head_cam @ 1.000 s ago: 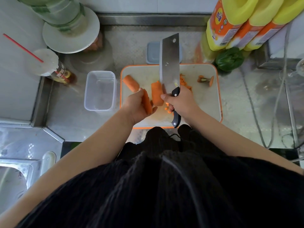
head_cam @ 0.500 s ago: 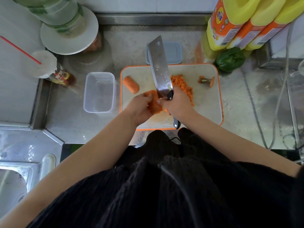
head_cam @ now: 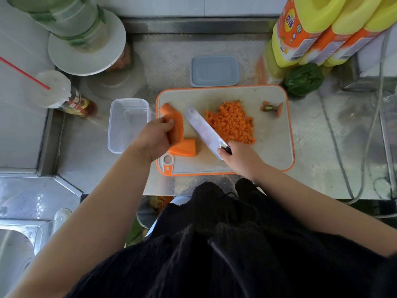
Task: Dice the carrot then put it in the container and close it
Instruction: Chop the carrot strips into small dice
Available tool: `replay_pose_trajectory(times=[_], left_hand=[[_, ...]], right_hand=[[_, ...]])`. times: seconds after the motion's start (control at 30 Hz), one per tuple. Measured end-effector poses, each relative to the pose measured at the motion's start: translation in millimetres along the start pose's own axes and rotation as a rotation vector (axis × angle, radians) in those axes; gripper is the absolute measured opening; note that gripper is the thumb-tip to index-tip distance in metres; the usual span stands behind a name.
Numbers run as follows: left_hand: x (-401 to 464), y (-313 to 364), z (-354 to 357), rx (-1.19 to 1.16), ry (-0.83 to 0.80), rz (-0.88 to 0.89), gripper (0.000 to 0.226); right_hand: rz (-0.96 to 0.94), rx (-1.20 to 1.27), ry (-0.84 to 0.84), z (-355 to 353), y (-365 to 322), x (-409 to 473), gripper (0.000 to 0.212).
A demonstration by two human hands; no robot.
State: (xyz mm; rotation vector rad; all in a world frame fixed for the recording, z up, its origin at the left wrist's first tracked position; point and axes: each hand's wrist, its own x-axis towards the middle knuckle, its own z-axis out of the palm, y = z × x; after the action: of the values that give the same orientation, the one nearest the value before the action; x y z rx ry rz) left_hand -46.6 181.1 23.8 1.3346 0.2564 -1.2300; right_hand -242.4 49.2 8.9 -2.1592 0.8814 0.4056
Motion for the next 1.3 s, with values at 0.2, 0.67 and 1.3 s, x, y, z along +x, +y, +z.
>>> replay_pose_trajectory(times=[0.2, 0.67, 1.3], left_hand=[[-3, -8, -22, 0.977, -0.084, 0.138, 0.019], [13, -48, -6, 1.71, -0.085, 0.286, 0.029], [21, -65, 6, 1.679, -0.152, 0.392, 0.038]], right_hand=[[0.035, 0.034, 0.034, -3, 7, 0, 0.043], [0.01, 0.175, 0.142, -14, 5, 2, 0.037], [0.07, 0.077, 0.067, -9, 18, -7, 0.037]])
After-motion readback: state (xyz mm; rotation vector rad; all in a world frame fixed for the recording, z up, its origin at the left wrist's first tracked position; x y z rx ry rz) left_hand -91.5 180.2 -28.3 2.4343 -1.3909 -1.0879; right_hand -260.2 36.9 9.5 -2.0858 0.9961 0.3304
